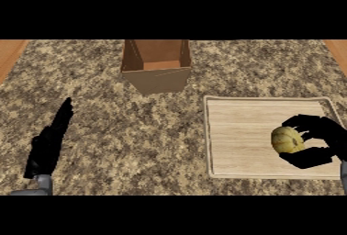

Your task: Pick the squash from the tray and place it in the cardboard box

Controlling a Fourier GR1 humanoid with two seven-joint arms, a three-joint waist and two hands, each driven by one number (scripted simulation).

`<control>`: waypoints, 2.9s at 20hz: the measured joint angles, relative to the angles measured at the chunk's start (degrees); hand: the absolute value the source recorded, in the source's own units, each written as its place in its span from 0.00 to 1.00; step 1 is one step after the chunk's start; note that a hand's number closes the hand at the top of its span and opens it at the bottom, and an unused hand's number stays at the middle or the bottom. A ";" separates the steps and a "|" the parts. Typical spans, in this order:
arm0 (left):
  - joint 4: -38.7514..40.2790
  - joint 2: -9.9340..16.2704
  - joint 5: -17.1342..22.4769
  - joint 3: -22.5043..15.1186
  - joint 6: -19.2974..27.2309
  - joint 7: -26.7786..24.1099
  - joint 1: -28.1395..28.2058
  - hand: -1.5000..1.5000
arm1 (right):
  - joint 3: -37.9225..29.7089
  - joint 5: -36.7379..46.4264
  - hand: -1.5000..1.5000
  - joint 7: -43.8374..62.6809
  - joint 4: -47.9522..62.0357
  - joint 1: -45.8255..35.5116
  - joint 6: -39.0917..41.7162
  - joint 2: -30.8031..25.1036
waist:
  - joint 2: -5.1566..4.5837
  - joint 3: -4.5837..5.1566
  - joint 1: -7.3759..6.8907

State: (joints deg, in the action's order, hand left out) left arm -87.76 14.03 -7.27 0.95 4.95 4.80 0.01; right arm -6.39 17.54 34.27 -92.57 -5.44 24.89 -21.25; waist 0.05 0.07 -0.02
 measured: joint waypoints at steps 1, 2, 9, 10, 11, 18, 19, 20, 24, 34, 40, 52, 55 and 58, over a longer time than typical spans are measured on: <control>-0.62 -0.34 -0.47 -0.50 0.16 0.19 0.44 0.50 | 0.07 1.74 1.00 -1.36 0.27 0.30 -1.15 -0.41 | 0.02 0.01 -0.05; -0.79 -0.87 -1.08 -0.86 0.63 0.74 0.16 0.50 | -0.05 2.95 1.00 -2.31 0.78 0.14 -1.78 -0.82 | 0.01 -0.01 -0.05; -0.55 -1.28 -1.40 -2.45 -1.30 -0.05 -2.05 0.50 | 6.46 10.55 1.00 -13.49 3.86 -10.57 -0.19 -6.41 | -1.41 -0.18 -5.34; -0.69 -1.48 -1.43 -3.04 -1.67 -0.15 -2.54 0.50 | 7.99 11.36 1.00 -15.75 3.78 -12.54 0.88 -7.63 | -1.84 -0.19 -6.89; -0.82 -1.50 -1.53 -3.50 -2.02 -0.32 -3.02 0.50 | 9.57 12.22 1.00 -18.20 3.87 -14.33 1.79 -8.75 | -2.21 -0.22 -8.20; -0.84 -2.21 -1.91 -5.60 -3.24 -0.46 -5.62 0.50 | 15.08 17.12 1.00 -36.33 9.44 -26.02 2.42 -15.23 | -3.64 -0.44 -11.73; -0.73 -2.32 -2.01 -5.75 -3.24 -0.48 -5.85 0.50 | 15.28 17.69 1.00 -38.98 10.81 -27.38 1.66 -15.84 | -3.72 -0.46 -11.70; -0.67 -2.47 -2.19 -5.96 -3.17 -0.41 -5.99 0.50 | 15.35 18.24 1.00 -41.31 12.43 -28.85 0.86 -16.29 | -3.77 -0.47 -11.74; -0.15 -2.95 -2.36 -5.94 -2.74 0.04 -6.74 0.50 | 14.73 18.01 1.00 -51.46 19.74 -34.02 -1.67 -16.73 | -3.76 -0.47 -11.17; 1.21 -3.15 -3.05 -5.30 -1.72 0.30 -7.43 0.50 | 8.99 5.89 1.00 -71.19 37.37 -47.99 2.13 -11.97 | -3.01 -0.30 -9.37; 1.39 -3.02 -2.90 -4.59 -1.46 0.73 -6.55 0.50 | 9.75 3.45 1.00 -73.32 47.41 -57.76 2.53 -8.46 | -2.37 -0.15 -8.06; 0.24 -1.95 -2.63 -2.88 -1.45 0.54 -3.92 0.50 | 14.41 7.34 1.00 -73.74 65.35 -73.09 -0.92 3.60 | -1.62 -0.03 -5.54; 0.56 -1.72 -2.56 -2.28 -1.38 0.27 -3.99 0.50 | 16.05 9.32 1.00 -73.87 68.85 -74.89 -2.76 7.63 | -1.68 0.00 -5.33; -0.12 -1.96 -2.70 -2.52 -1.38 0.80 -3.86 0.50 | 17.07 10.93 1.00 -73.49 72.29 -77.18 -3.66 10.92 | -1.65 -0.01 -5.15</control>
State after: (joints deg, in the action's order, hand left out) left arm -87.88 12.07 -9.97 -1.57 3.58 5.61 -3.85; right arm 10.69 28.47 -39.22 -20.29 -82.63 21.24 -10.33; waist -1.60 0.07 -5.17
